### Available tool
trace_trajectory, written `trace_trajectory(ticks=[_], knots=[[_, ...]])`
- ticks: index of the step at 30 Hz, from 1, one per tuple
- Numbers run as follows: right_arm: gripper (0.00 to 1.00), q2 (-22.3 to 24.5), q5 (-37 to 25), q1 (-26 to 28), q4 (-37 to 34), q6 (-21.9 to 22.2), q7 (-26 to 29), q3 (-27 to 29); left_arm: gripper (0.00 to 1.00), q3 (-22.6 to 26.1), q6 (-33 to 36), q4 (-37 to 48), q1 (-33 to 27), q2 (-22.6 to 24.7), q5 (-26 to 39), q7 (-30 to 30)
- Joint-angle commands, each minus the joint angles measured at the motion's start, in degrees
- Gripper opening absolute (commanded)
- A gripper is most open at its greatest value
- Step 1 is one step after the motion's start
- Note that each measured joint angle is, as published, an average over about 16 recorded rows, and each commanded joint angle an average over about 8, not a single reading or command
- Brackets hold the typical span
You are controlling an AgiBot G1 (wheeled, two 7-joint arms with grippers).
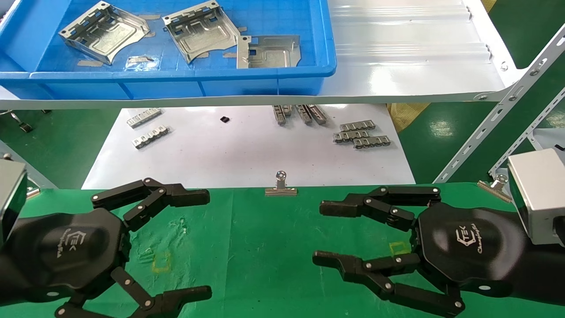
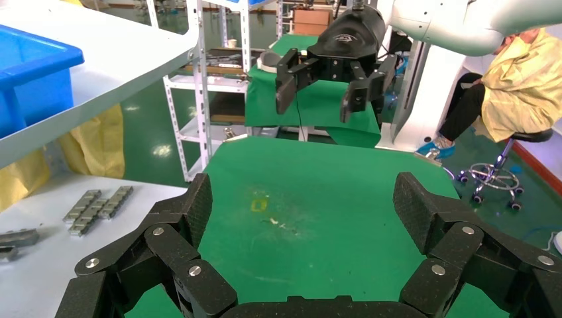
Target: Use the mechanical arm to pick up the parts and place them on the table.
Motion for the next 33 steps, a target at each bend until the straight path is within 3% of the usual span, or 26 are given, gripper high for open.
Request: trace_trajectory(ticks=[1, 14, 19, 26, 33], knots=[[0.0, 0.0, 0.0, 0.0, 0.0, 0.0, 0.0, 0.0, 1.0, 0.0, 0.0, 0.0, 0.0, 0.0, 0.0, 0.0], [0.0, 0.0, 0.0, 0.0, 0.0, 0.0, 0.0, 0.0, 1.0, -0.04, -0.08, -0.12, -0.18, 0.05, 0.12, 0.18], [0.0, 0.0, 0.0, 0.0, 0.0, 0.0, 0.0, 0.0, 1.0, 0.06, -1.74, -0.07, -3.45, 1.58, 1.79, 0.66], [0.0, 0.0, 0.0, 0.0, -0.01, 0.0, -0.01, 0.0, 1.0, 2.01, -7.87, 6.98, -16.67, 8.91, 8.28, 0.41], [0.0, 0.0, 0.0, 0.01, -0.01, 0.0, -0.01, -0.01, 1.0, 7.12, -15.51, 28.21, -35.2, 20.74, 19.97, 3.26]])
